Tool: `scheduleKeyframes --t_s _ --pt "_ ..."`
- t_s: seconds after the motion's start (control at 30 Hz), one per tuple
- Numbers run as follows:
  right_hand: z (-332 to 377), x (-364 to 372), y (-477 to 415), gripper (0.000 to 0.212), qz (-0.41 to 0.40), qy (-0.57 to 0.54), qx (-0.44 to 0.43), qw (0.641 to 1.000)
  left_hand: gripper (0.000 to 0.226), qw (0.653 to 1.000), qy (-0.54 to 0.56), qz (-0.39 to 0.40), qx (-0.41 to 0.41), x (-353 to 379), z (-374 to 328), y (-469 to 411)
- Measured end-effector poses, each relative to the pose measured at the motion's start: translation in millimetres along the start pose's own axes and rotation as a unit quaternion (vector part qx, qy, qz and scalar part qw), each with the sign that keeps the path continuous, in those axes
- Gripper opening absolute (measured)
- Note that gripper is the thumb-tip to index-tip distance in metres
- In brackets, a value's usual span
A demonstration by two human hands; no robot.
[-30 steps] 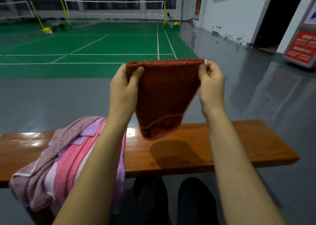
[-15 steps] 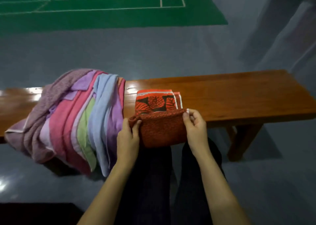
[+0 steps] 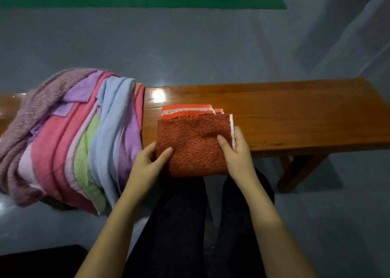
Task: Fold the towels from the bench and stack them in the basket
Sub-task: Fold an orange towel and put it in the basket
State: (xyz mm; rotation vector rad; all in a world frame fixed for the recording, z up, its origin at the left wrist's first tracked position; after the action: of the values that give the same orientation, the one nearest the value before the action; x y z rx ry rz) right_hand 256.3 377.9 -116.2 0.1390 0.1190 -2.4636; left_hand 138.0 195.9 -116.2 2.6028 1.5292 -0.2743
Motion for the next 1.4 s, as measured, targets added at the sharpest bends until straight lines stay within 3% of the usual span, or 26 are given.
scheduleKeyframes --t_s 0.13,0.23,0.4,0.57,0.73,0.87,1.0,1.07,1.13,1.2,1.27,1.4 --pt "2.6 10.5 -22.3 0.008 -0.018 0.046 -0.019 0.999 0.01 0.989 -0.098 -0.092 0.063 -3.5 -5.4 -19.4" --pt "2.8 16.5 -41.2 0.006 -0.039 0.108 -0.03 0.993 0.009 0.976 -0.158 -0.142 0.051 -3.3 -10.7 -34.0" --pt "-15.0 23.4 -56.5 0.018 -0.058 0.2 0.009 0.978 0.028 0.95 -0.272 -0.147 -0.041 -0.3 14.0 -53.8" --pt "-15.5 25.6 -60.5 0.022 -0.054 0.251 0.032 0.966 0.034 0.921 -0.364 -0.123 -0.069 3.8 19.7 -65.2" --pt "-12.7 32.0 -58.0 0.052 -0.003 0.411 0.054 0.91 0.04 0.879 -0.448 -0.141 -0.08 0.1 11.0 -63.6" --pt "-13.2 12.6 -49.1 0.072 -0.017 0.47 0.106 0.876 0.055 0.89 -0.418 -0.165 -0.072 -4.1 5.0 -62.1" --pt "-33.4 3.1 -45.2 0.063 0.012 0.4 0.214 0.891 0.05 0.913 -0.372 -0.091 -0.139 -8.5 20.2 -70.8" --pt "-45.9 1.4 -41.1 0.056 0.025 0.294 0.261 0.919 0.032 0.944 -0.264 -0.027 -0.197 -5.2 31.9 -71.3" --pt "-52.6 6.1 -33.7 0.033 0.039 0.163 0.297 0.94 0.019 0.961 -0.142 0.018 -0.238 0.2 36.3 -65.8" --pt "-45.3 12.8 -28.4 0.009 0.056 0.077 0.289 0.952 0.013 0.97 -0.054 0.032 -0.236 6.7 34.2 -60.3" --pt "-34.4 11.0 -24.4 0.007 0.041 0.016 0.282 0.958 0.024 0.978 -0.001 0.023 -0.207 11.2 27.1 -55.9" --pt "-29.4 11.3 0.5 0.014 0.092 -0.187 0.388 0.898 0.037 0.993 0.025 0.011 -0.115 18.0 -3.9 -51.2"
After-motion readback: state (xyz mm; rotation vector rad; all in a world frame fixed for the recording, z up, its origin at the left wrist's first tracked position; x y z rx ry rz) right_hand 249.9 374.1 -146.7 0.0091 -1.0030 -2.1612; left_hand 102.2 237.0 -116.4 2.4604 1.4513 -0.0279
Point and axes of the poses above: each hand's wrist, its own y-axis away from the middle knuckle, its own x-axis out of the palm, z = x × y, the point moved 9 cm from there along -y, towards the middle knuckle, and after that the axes turned 7 degrees about -z, right-handed, at the moved point
